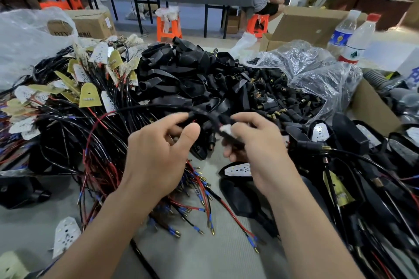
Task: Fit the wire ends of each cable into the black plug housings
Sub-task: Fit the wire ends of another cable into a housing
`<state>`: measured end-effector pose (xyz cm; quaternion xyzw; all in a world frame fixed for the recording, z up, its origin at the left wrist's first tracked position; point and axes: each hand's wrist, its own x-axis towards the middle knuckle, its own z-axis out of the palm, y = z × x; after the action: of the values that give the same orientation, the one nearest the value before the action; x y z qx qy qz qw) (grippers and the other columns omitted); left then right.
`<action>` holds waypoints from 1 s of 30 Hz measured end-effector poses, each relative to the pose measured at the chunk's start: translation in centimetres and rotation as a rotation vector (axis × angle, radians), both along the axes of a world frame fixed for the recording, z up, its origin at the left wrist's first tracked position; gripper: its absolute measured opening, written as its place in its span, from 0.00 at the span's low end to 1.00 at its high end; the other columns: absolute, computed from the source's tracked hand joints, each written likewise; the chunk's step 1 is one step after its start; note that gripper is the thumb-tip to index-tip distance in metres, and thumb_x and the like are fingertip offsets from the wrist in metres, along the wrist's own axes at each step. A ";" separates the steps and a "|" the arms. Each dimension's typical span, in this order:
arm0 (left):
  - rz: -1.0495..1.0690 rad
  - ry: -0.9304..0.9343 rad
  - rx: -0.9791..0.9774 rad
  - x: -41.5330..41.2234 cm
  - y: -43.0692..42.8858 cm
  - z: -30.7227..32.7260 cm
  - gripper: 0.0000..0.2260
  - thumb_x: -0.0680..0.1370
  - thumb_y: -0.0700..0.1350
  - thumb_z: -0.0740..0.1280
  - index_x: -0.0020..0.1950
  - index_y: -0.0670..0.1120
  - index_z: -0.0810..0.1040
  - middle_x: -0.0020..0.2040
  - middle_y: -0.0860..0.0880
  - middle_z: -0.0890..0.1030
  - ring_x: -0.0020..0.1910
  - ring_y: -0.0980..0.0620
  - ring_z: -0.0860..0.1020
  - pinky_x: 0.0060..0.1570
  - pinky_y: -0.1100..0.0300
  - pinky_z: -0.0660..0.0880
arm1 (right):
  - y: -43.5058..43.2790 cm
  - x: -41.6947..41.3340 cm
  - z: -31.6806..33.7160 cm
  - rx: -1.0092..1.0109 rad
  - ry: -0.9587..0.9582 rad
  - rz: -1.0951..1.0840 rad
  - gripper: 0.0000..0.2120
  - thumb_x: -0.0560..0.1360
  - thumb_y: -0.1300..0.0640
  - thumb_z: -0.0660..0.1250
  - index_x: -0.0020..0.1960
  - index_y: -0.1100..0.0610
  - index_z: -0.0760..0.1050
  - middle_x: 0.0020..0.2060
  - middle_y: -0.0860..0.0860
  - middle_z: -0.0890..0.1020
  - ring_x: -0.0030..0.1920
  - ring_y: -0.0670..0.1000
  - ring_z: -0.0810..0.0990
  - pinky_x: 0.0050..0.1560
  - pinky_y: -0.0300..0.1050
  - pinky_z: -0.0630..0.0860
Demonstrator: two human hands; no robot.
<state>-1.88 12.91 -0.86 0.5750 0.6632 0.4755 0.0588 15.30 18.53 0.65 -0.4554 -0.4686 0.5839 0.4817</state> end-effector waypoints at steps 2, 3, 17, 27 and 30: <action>-0.180 -0.496 -0.077 -0.2 0.9 -0.2 0.21 0.78 0.62 0.64 0.69 0.58 0.79 0.39 0.53 0.85 0.31 0.57 0.78 0.32 0.68 0.73 | -0.3 0.2 0.1 0.096 -0.307 0.278 0.12 0.76 0.67 0.68 0.56 0.56 0.81 0.31 0.55 0.81 0.27 0.52 0.76 0.29 0.42 0.73; -0.207 -0.643 -0.057 -0.3 1.4 -0.2 0.17 0.80 0.57 0.65 0.67 0.56 0.79 0.39 0.51 0.85 0.30 0.56 0.77 0.28 0.67 0.71 | -0.6 0.2 0.1 0.136 -0.435 0.400 0.12 0.75 0.65 0.71 0.56 0.53 0.82 0.30 0.51 0.80 0.28 0.51 0.76 0.32 0.40 0.72; 0.022 -0.317 -0.146 -0.6 1.1 -0.5 0.26 0.84 0.63 0.59 0.38 0.49 0.85 0.28 0.51 0.82 0.25 0.55 0.77 0.34 0.61 0.71 | -0.5 0.8 -0.4 -0.045 -0.140 0.576 0.12 0.75 0.73 0.70 0.41 0.57 0.77 0.30 0.52 0.82 0.26 0.46 0.78 0.26 0.37 0.74; -0.427 -0.476 -0.246 0.0 1.0 0.0 0.20 0.82 0.42 0.65 0.30 0.48 0.82 0.24 0.48 0.77 0.21 0.55 0.70 0.25 0.67 0.66 | -1.0 -0.2 -0.3 0.035 -0.207 0.545 0.04 0.80 0.62 0.69 0.53 0.60 0.82 0.39 0.54 0.84 0.40 0.51 0.82 0.43 0.41 0.82; -0.503 -0.275 -0.346 0.5 0.3 0.0 0.15 0.77 0.48 0.66 0.31 0.47 0.82 0.25 0.46 0.79 0.25 0.48 0.73 0.29 0.55 0.72 | -0.5 0.0 0.0 0.006 -0.005 0.369 0.12 0.85 0.57 0.61 0.57 0.61 0.81 0.44 0.58 0.85 0.42 0.52 0.83 0.45 0.42 0.82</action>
<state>-1.42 13.16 -0.89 0.6326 0.5573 0.3998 0.3597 15.30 18.04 0.62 -0.3616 -0.5471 0.6600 0.3666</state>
